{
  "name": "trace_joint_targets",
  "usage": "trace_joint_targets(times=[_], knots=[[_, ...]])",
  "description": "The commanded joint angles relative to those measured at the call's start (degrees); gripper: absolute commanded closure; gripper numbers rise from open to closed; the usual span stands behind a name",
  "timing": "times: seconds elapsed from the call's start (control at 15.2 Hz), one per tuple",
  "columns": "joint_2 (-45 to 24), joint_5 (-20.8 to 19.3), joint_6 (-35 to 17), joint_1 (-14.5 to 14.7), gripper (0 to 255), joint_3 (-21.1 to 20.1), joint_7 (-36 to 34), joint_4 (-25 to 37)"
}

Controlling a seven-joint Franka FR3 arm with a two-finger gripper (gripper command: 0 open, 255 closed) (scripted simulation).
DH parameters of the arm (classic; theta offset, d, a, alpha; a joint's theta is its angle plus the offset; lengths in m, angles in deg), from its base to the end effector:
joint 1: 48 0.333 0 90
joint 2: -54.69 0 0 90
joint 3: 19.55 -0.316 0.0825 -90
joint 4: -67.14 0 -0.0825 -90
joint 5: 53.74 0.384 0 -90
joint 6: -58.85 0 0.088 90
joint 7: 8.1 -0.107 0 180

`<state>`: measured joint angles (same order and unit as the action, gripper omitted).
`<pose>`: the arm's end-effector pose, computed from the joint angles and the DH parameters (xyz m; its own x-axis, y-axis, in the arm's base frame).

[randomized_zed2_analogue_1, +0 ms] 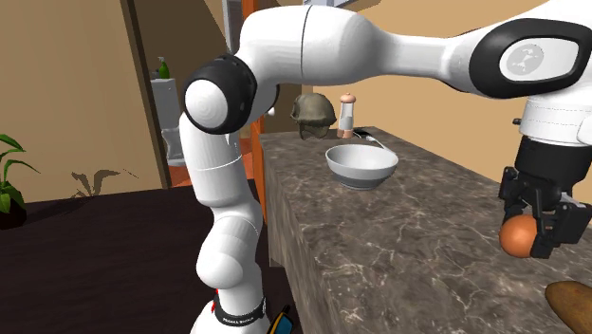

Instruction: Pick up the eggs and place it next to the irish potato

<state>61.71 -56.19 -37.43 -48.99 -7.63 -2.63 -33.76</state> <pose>0.5095 -0.1274 0.6083 0.9916 -0.1242 0.0374 -0.1250 -0.9919 0.0211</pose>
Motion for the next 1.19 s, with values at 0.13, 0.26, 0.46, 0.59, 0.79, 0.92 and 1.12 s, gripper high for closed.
trace_joint_targets(times=[0.13,0.26,0.46,0.59,0.79,0.92,1.12], knots=[[0.58,-0.14,-3.1,-0.05,255,0.04,-0.07,-3.62],[0.58,-0.14,-3.1,-0.05,255,0.04,-0.07,-3.62],[0.58,-0.14,-3.1,-0.05,255,0.04,-0.07,-3.62],[0.58,-0.14,-3.1,-0.05,255,0.04,-0.07,-3.62],[0.58,-0.14,-3.1,-0.05,0,0.03,-0.07,-3.62],[0.58,-0.14,-3.1,-0.05,0,0.03,-0.07,-3.62],[0.18,-0.03,0.82,0.0,0,-0.02,0.01,0.69]])
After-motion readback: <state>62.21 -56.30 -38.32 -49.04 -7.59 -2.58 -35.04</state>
